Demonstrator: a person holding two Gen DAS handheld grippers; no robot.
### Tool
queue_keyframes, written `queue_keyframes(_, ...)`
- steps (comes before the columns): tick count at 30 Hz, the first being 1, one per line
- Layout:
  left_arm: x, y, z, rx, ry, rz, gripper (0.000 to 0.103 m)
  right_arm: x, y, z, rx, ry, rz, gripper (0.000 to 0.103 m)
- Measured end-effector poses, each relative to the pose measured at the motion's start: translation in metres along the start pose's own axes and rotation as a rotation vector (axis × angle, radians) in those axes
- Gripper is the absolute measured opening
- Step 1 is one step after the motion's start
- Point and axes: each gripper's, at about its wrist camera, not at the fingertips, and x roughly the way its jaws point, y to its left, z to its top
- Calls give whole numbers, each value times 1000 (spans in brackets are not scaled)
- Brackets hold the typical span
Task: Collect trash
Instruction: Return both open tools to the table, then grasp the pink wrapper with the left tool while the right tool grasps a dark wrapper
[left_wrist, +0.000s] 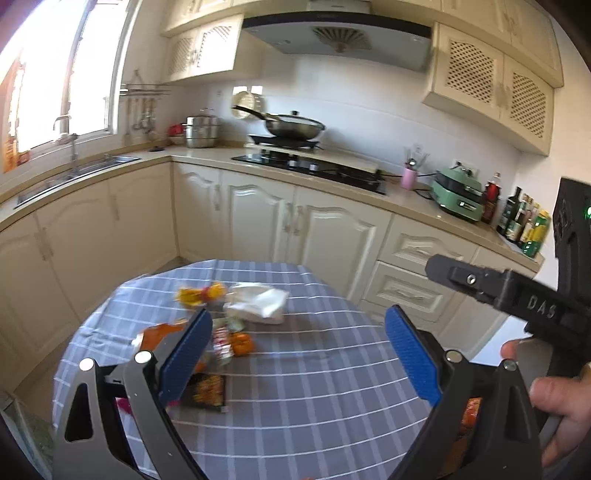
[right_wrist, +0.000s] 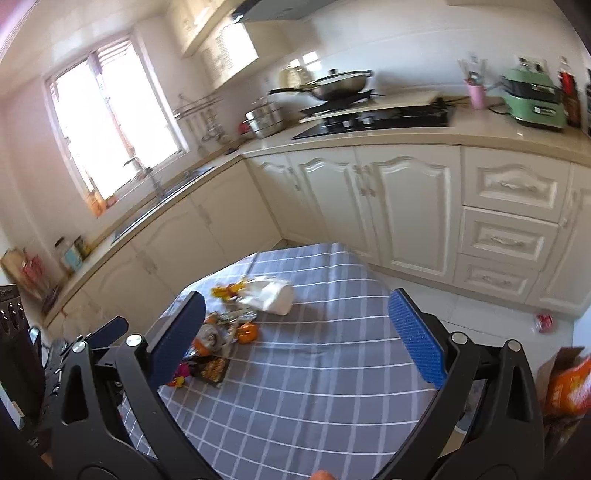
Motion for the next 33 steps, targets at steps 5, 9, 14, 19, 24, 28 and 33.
queue_keyframes(5, -10, 42, -14, -38, 4, 62, 92, 20, 36, -11, -74, 45, 38, 97)
queue_keyframes(9, -15, 73, -28, -55, 16, 102, 92, 36, 54, -22, -105, 85, 54, 97)
queue_keyframes(14, -7, 98, -48, -59, 58, 146, 92, 61, 75, -39, -148, 157, 85, 97)
queue_keyframes(19, 16, 124, -76, -66, 147, 175, 92, 85, 75, -57, -153, 239, 86, 97)
queue_keyframes(24, 47, 141, -96, -58, 220, 194, 92, 102, 76, -67, -167, 291, 82, 97)
queue_keyframes(28, 65, 151, -106, -46, 252, 208, 92, 112, 77, -72, -176, 320, 80, 97)
queue_keyframes(33, 76, 159, -110, -39, 264, 163, 90, 131, 82, -83, -197, 369, 81, 97)
